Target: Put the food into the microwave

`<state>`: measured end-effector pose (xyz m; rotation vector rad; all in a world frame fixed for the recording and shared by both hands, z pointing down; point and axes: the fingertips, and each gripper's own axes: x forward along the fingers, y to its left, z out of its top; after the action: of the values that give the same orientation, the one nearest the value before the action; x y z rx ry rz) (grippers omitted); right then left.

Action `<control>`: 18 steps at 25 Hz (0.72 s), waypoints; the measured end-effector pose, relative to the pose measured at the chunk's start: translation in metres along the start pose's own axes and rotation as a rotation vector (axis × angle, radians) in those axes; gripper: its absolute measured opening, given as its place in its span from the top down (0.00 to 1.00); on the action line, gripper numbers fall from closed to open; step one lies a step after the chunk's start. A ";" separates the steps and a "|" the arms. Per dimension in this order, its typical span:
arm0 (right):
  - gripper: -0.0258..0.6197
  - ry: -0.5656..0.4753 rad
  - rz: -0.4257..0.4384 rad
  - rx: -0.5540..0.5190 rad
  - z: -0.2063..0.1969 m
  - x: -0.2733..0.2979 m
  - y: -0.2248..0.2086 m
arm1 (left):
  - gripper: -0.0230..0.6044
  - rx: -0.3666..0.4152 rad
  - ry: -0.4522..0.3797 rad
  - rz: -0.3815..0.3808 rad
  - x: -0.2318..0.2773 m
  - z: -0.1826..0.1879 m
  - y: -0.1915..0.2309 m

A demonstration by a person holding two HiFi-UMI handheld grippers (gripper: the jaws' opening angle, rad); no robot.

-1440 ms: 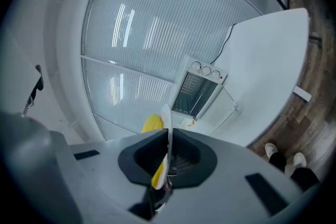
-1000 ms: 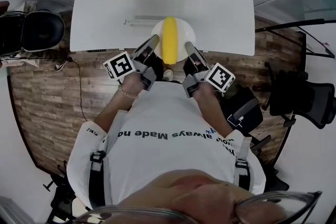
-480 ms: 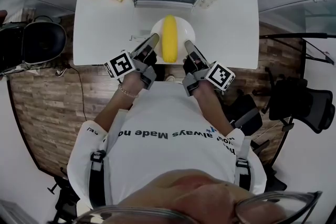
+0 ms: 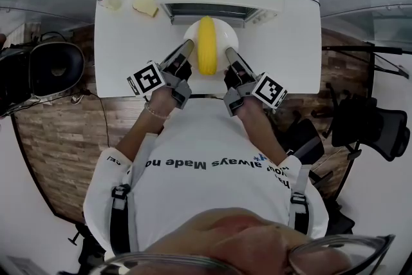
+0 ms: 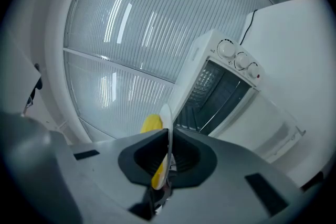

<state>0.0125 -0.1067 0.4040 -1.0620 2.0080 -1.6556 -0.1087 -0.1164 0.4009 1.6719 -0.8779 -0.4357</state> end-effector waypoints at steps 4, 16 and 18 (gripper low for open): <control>0.93 -0.005 -0.005 0.005 0.006 0.010 -0.002 | 0.94 0.002 0.011 0.001 0.009 0.009 0.005; 0.93 0.007 0.002 0.016 0.053 -0.010 -0.018 | 0.94 0.008 0.009 0.011 0.053 -0.012 -0.015; 0.93 0.013 0.002 0.013 0.052 -0.010 -0.019 | 0.94 0.005 0.006 0.013 0.053 -0.012 -0.014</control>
<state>0.0597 -0.1368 0.4055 -1.0473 2.0025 -1.6766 -0.0616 -0.1466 0.4000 1.6706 -0.8856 -0.4192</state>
